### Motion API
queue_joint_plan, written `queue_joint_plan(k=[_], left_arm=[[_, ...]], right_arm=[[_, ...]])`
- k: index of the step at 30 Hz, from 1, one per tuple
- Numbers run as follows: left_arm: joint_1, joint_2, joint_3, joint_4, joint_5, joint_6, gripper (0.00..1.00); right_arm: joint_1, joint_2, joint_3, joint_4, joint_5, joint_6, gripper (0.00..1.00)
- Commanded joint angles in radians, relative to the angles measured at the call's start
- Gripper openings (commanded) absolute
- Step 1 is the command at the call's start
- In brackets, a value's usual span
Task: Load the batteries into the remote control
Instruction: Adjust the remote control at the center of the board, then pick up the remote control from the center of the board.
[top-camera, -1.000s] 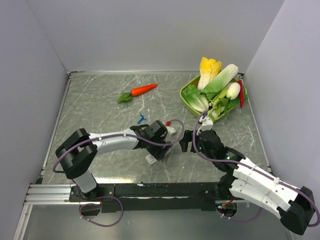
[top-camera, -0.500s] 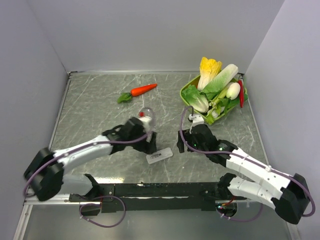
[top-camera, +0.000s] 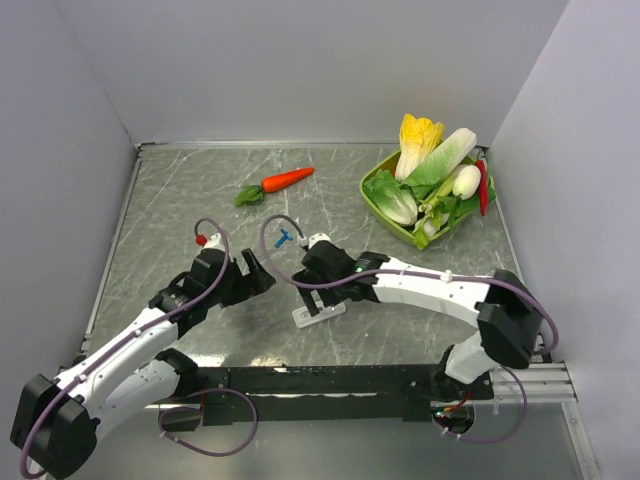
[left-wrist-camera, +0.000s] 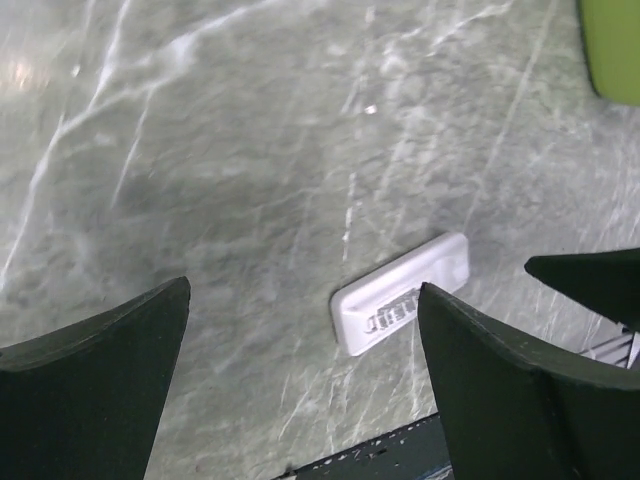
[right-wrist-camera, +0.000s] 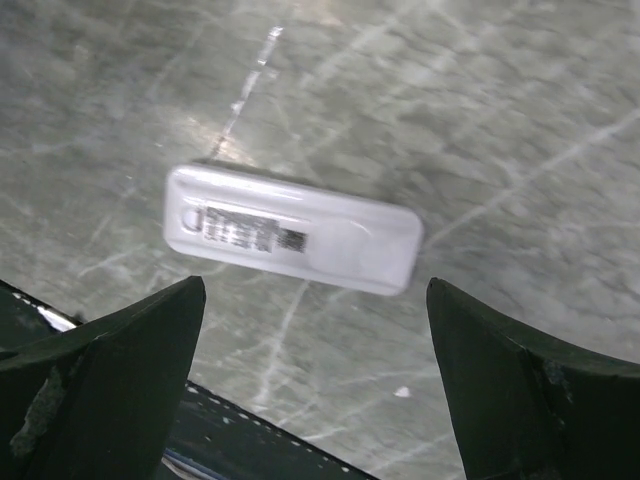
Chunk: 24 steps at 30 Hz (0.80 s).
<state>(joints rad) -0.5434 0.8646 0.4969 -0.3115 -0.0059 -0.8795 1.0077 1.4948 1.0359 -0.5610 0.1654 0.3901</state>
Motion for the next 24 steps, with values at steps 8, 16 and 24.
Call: queue_joint_plan(k=[8,16,24], left_arm=[[0.03,-0.065,-0.072,0.015,-0.071,-0.124,0.99],[0.033,-0.078,-0.084,0.015,-0.071,-0.124,0.99],[0.033,-0.081,-0.087,0.018,-0.066,-0.125,1.0]], right_arm=[[0.066,0.191,0.182,-0.099,0.022,0.03,1.0],[0.092,0.26,0.205,-0.117,0.045,0.043,1.0],[0.103,0.282,0.2,-0.105,0.08,0.067,1.0]])
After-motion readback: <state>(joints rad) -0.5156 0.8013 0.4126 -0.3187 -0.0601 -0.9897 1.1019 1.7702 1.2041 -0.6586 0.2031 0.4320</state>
